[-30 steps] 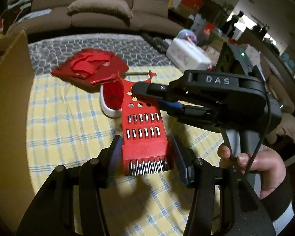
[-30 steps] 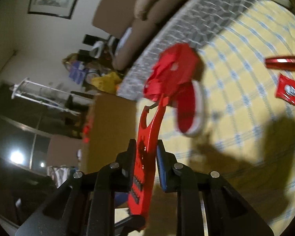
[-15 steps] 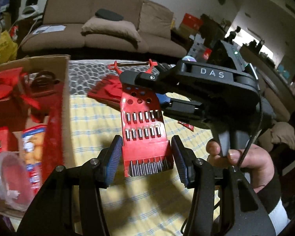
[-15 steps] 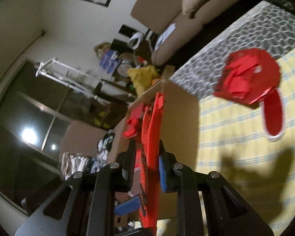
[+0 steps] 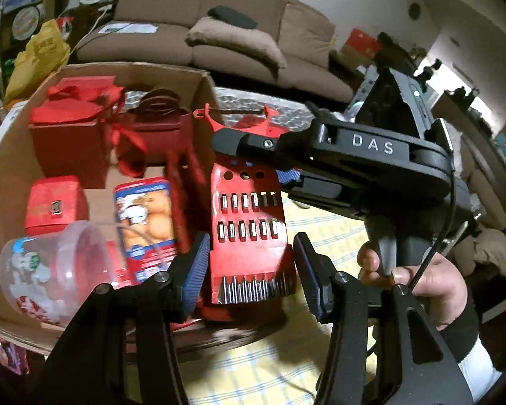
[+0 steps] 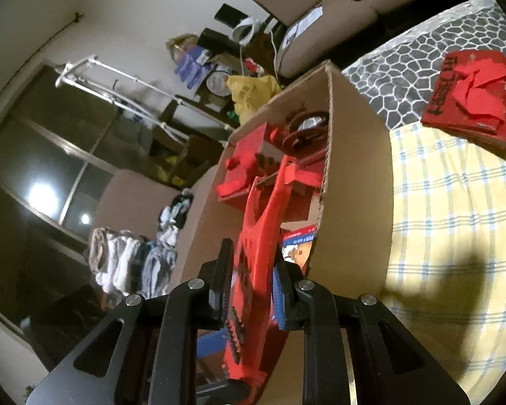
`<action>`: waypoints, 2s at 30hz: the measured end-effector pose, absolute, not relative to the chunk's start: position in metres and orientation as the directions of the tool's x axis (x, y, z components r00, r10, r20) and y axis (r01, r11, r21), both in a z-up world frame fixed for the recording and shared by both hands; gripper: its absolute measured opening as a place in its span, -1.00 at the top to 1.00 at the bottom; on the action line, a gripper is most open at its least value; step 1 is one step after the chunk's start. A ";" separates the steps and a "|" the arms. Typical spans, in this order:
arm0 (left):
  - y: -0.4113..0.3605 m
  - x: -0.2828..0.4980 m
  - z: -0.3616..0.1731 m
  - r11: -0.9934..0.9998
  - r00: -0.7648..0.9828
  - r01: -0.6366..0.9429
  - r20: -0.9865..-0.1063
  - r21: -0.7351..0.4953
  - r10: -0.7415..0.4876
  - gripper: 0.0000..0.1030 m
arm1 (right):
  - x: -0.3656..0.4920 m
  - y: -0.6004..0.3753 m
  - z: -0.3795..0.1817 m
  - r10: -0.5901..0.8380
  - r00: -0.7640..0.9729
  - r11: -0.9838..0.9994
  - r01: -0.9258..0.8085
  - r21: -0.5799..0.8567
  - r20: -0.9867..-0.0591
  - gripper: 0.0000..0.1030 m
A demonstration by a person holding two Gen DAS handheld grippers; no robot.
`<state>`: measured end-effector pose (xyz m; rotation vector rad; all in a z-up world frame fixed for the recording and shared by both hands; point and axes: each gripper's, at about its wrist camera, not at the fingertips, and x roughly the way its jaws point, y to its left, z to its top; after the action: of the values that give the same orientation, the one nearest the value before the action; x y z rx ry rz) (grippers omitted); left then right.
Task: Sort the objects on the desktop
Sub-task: 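Lift the red grater and carry it into the cardboard box, then open the left tool to drop the grater and withdraw from the box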
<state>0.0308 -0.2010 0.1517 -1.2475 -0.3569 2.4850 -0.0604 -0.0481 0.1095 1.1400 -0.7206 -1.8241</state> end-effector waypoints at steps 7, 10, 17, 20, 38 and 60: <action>-0.213 0.025 0.139 -0.924 -0.533 -0.136 -0.760 -0.356 0.371 0.08 | -0.054 -0.067 0.111 -0.835 -0.237 -0.548 0.423 0.722 -0.496 0.53; -0.208 0.026 0.136 -0.933 -0.524 -0.137 -0.775 -0.332 0.353 0.08 | -0.053 -0.070 0.115 -0.817 -0.250 -0.573 0.446 0.688 -0.519 0.41; -0.203 0.025 0.130 -0.949 -0.512 -0.118 -0.801 -0.293 0.311 0.07 | -0.046 -0.068 0.135 -0.776 -0.321 -0.625 0.506 0.595 -0.542 -0.36; -0.204 0.025 0.129 -0.950 -0.516 -0.106 -0.800 -0.294 0.305 0.07 | -0.047 -0.062 0.135 -0.776 -0.328 -0.627 0.495 0.602 -0.539 -0.46; -0.218 0.019 0.119 -0.944 -0.531 0.011 -0.802 -0.330 0.274 0.06 | -0.059 -0.031 0.133 -0.812 -0.327 -0.583 0.406 0.704 -0.484 -0.52; -0.230 0.011 0.149 -0.922 -0.631 0.060 -0.731 -0.382 0.261 -1.00 | -0.063 0.032 0.132 -0.718 -0.422 -0.691 0.343 0.636 -0.553 -0.78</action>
<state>0.0113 -0.2300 0.1493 -1.2913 -0.5727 2.6779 -0.0626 0.0325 0.1319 1.1208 -0.5746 -2.1334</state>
